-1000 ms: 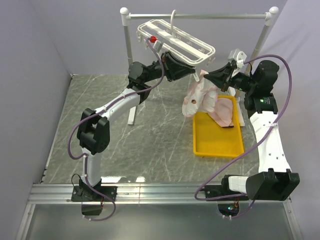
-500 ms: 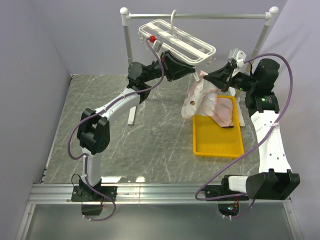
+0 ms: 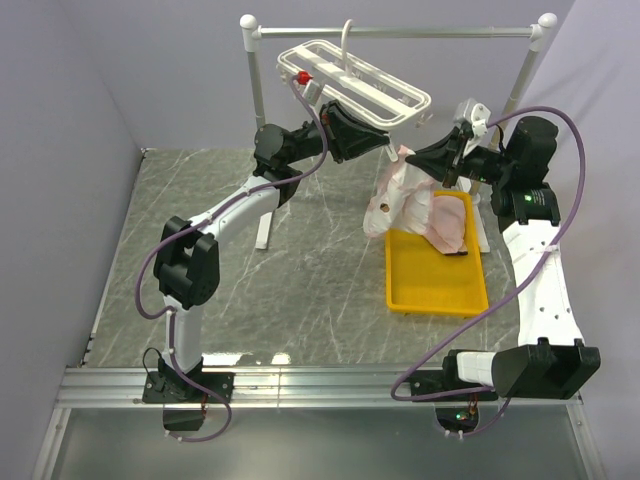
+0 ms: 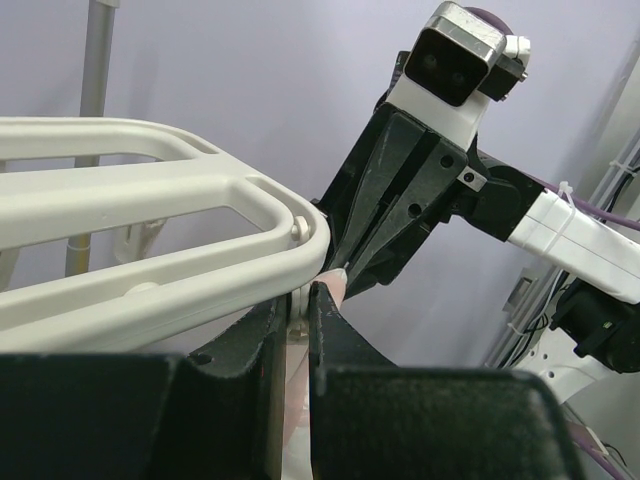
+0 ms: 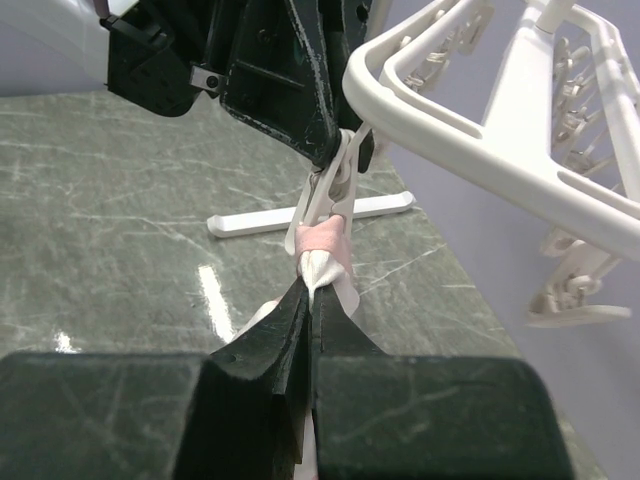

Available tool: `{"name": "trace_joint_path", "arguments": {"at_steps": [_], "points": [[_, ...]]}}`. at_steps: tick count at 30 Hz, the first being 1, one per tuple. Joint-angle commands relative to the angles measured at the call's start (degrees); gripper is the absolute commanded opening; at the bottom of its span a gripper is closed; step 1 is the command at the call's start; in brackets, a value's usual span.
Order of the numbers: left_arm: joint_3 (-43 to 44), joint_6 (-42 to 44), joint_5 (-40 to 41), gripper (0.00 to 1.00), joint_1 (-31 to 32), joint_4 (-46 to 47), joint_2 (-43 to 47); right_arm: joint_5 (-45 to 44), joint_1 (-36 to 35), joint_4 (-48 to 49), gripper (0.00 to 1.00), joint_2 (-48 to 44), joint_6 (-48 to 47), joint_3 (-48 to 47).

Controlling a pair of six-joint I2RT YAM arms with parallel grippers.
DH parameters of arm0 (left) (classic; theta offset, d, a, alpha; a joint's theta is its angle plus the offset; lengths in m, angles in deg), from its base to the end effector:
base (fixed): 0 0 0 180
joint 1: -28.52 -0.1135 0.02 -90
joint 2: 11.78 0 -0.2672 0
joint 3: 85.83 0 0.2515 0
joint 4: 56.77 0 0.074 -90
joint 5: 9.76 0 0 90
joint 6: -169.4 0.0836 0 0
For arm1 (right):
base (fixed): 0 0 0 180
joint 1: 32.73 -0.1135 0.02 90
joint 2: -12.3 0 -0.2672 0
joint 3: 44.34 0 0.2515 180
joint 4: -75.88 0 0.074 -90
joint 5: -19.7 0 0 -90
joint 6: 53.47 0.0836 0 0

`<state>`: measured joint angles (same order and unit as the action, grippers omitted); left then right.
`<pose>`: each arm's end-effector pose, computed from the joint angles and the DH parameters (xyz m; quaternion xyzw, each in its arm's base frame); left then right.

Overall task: Clip the underwear to the hanger
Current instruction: Clamp the underwear onto the hanger.

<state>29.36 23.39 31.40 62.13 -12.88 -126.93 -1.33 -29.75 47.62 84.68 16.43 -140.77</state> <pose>0.3632 -0.3170 0.4451 0.3040 0.4234 -0.7053 0.4805 0.2762 0.0638 0.4630 -0.4710 0.5398 0.2942 0.6327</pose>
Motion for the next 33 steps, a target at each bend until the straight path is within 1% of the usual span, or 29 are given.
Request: {"name": "trace_joint_path", "arguments": {"at_steps": [1, 8, 13, 23, 25, 30, 31, 33], "points": [[2.1, 1.2, -2.0, 0.00, 0.0, 4.0, -0.2, 2.0, 0.0, 0.0, 0.00, 0.4, 0.0, -3.1], [2.3, -0.3, -3.0, 0.00, 0.1, 5.6, -0.8, 2.1, 0.1, -2.9, 0.00, 0.7, -3.2, -3.9], [2.1, -1.1, -3.8, 0.00, 0.0, 6.9, -0.3, 3.1, 1.3, -2.6, 0.00, 1.4, -4.0, -4.1], [5.9, -1.9, -4.2, 0.00, -0.3, 7.0, -1.4, 6.5, 2.4, -4.0, 0.00, 0.6, -6.1, -3.6], [5.9, -1.8, -4.2, 0.00, -0.2, 7.0, -1.4, 7.1, 2.5, -1.9, 0.00, 0.4, -5.2, -3.0], [4.4, -2.4, -4.3, 0.00, -0.1, 7.9, -1.1, 6.8, 2.4, 3.6, 0.00, 0.6, 0.3, -2.2], [4.1, -2.4, -4.4, 0.00, -0.1, 8.0, -0.9, 6.8, 2.4, 5.8, 0.00, 0.5, 1.2, -1.7], [3.7, -2.4, -4.4, 0.00, -0.2, 8.3, -0.9, 7.1, 2.4, 10.0, 0.00, 0.3, 6.5, -1.0]]}}
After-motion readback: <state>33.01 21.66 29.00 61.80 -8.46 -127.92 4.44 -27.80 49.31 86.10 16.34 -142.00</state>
